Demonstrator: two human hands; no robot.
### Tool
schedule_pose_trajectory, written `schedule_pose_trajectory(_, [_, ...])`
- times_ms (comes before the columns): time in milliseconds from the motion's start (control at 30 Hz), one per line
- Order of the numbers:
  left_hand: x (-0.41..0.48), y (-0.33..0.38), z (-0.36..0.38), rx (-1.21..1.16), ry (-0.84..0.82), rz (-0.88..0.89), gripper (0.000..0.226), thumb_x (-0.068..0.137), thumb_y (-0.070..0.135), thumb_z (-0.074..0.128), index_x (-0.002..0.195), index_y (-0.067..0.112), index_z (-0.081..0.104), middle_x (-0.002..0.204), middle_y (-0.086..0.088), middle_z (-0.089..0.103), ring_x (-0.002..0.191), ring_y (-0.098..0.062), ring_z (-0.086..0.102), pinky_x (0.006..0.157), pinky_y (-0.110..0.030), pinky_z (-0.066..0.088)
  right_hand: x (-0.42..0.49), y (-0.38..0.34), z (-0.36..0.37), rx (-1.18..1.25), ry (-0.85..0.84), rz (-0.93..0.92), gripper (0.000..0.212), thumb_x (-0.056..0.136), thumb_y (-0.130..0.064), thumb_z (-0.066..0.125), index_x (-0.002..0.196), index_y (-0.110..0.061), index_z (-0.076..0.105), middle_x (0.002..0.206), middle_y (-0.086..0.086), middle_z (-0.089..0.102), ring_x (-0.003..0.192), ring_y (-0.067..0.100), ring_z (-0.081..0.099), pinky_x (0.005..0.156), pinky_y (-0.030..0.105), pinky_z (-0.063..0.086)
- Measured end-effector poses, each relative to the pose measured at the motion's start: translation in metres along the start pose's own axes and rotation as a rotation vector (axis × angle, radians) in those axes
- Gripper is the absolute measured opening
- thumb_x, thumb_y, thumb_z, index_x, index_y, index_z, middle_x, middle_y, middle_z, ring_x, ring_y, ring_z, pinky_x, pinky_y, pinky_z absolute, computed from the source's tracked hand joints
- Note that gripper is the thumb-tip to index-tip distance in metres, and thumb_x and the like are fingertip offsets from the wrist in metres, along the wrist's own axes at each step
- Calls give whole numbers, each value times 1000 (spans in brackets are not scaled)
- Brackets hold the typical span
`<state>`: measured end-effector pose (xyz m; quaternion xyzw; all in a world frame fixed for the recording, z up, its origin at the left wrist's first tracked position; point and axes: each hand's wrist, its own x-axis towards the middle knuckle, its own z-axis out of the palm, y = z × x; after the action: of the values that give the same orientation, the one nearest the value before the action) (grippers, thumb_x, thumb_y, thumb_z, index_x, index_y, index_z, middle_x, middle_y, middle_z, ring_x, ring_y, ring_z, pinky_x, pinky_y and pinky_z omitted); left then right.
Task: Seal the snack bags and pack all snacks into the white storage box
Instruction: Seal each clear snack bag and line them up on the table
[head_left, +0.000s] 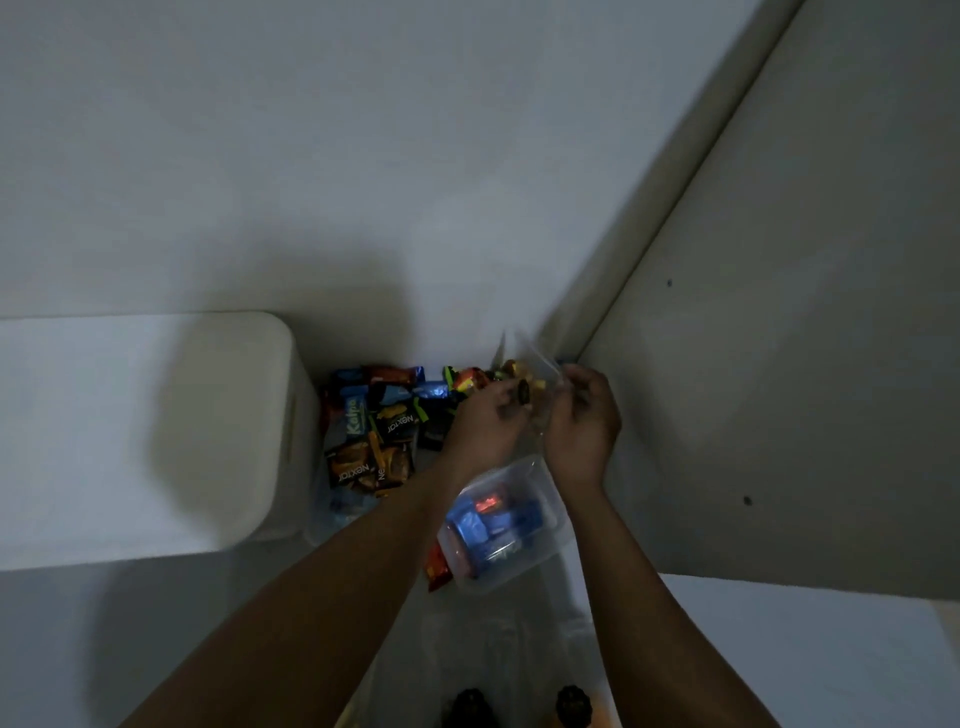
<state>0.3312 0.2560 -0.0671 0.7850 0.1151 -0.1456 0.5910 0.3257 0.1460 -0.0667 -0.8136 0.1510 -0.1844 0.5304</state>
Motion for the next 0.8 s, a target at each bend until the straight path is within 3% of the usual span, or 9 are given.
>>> schedule_pose_trajectory(100, [-10, 26, -6, -140, 39, 33, 45, 90, 5, 64, 132, 18, 52, 107, 2, 63, 98, -15, 62, 87, -26, 51, -1, -23, -13, 80, -109, -15, 15, 97, -4, 55, 105, -9, 66, 93, -4, 68, 84, -1, 64, 77, 14, 49])
schedule_pose_trajectory(167, [-20, 37, -13, -207, 75, 21, 63, 89, 10, 69, 144, 18, 40, 120, 2, 57, 106, -14, 60, 87, -24, 51, -4, -41, -24, 115, -136, -58, 18, 98, -4, 52, 107, -12, 65, 97, -3, 68, 90, 6, 64, 81, 21, 51])
schedule_pose_trajectory(233, [-26, 46, -22, -259, 77, 65, 69, 84, 16, 75, 143, 22, 41, 130, 5, 52, 113, -12, 57, 86, -21, 51, -4, -61, -33, 157, -128, -100, 20, 98, -2, 50, 107, -12, 65, 95, -8, 66, 87, -3, 61, 79, 16, 49])
schedule_pose_trajectory(333, [-43, 61, -41, -292, 116, 144, 49, 80, 23, 78, 124, 21, 59, 121, 3, 62, 108, -10, 60, 78, -17, 54, -8, -92, -45, 255, -119, -126, 20, 98, 3, 49, 105, -9, 64, 88, -9, 64, 72, -10, 60, 68, 8, 46])
schedule_pose_trajectory(400, [-60, 70, -53, -356, 125, 190, 27, 80, 24, 80, 103, 17, 67, 106, -5, 72, 101, -23, 69, 82, -32, 59, -13, -108, -53, 311, -134, -112, 18, 100, -2, 50, 107, -11, 64, 82, -6, 65, 63, -5, 60, 60, 12, 49])
schedule_pose_trajectory(467, [-80, 78, -64, -401, 110, 236, 17, 81, 21, 79, 91, 14, 68, 95, -9, 75, 93, -24, 72, 83, -40, 59, -21, -122, -61, 348, -165, -100, 17, 101, -7, 52, 111, -14, 63, 80, 0, 67, 63, 4, 64, 57, 18, 53])
schedule_pose_trajectory(567, [-104, 85, -78, -423, 96, 288, 12, 81, 16, 78, 90, 14, 70, 92, -7, 76, 90, -23, 72, 84, -40, 59, -37, -140, -70, 446, -217, -58, 19, 98, -9, 57, 116, -13, 61, 85, 5, 72, 72, 14, 70, 65, 24, 57])
schedule_pose_trajectory(667, [-133, 93, -92, -427, 104, 323, 12, 83, 12, 76, 93, 17, 73, 89, -6, 76, 88, -21, 72, 80, -34, 58, -56, -159, -73, 553, -263, 19, 7, 97, -12, 60, 102, -9, 64, 81, 2, 73, 78, 14, 70, 76, 34, 58])
schedule_pose_trajectory(800, [-173, 103, -114, -453, 134, 382, 12, 85, 14, 74, 95, 8, 73, 86, -7, 74, 79, -20, 70, 68, -27, 55, -90, -189, -74, 560, -311, 5, 14, 100, -16, 56, 89, -16, 65, 77, -4, 70, 79, 12, 66, 76, 33, 57])
